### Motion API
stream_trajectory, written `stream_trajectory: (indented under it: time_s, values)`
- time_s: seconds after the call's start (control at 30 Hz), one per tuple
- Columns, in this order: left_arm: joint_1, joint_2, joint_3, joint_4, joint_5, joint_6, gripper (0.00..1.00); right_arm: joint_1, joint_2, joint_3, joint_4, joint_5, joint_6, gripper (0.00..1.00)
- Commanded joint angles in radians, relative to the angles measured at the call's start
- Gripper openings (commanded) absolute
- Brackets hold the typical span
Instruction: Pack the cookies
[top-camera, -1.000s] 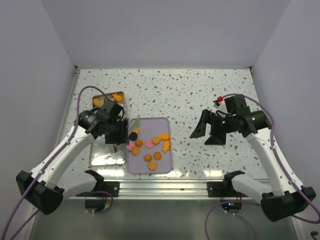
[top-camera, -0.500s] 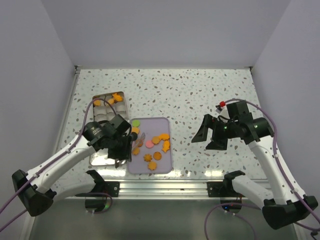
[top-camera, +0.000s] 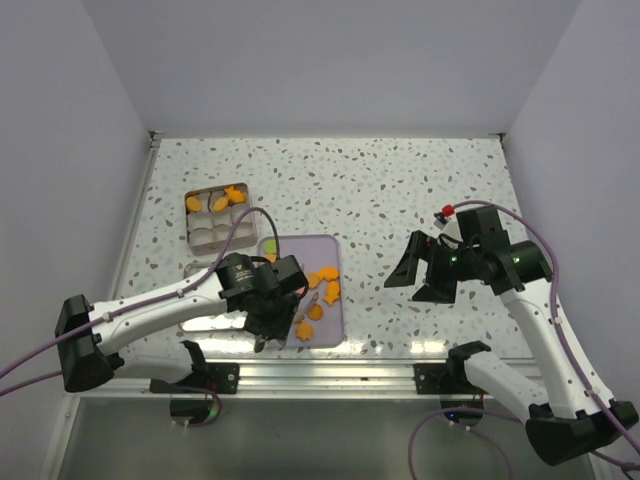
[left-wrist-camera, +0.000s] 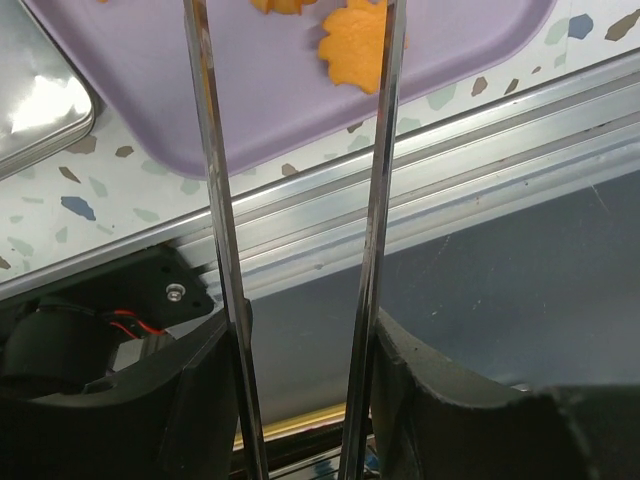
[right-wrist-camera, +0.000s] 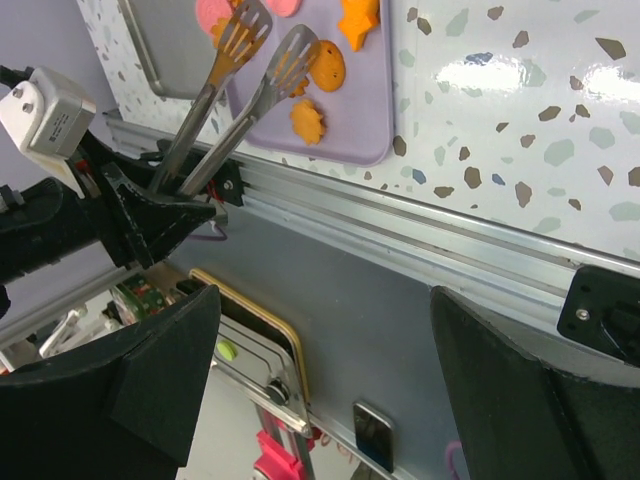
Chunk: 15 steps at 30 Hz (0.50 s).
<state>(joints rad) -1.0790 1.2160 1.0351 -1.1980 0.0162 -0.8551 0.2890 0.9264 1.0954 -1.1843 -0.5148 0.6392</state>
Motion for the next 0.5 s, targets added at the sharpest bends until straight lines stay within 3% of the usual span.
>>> stream_trajectory:
  time_s: [0.0, 0.47]
  values:
    - [-0.022, 0.023, 0.062, 0.055, -0.053, -0.039, 0.53, 0.004, -0.014, 0.011, -0.021, 0.004, -0.003, 0.89]
    - [-0.030, 0.166, 0.201, -0.018, -0.182, -0.010, 0.53, 0.004, -0.017, -0.003, -0.018, -0.004, -0.006, 0.89]
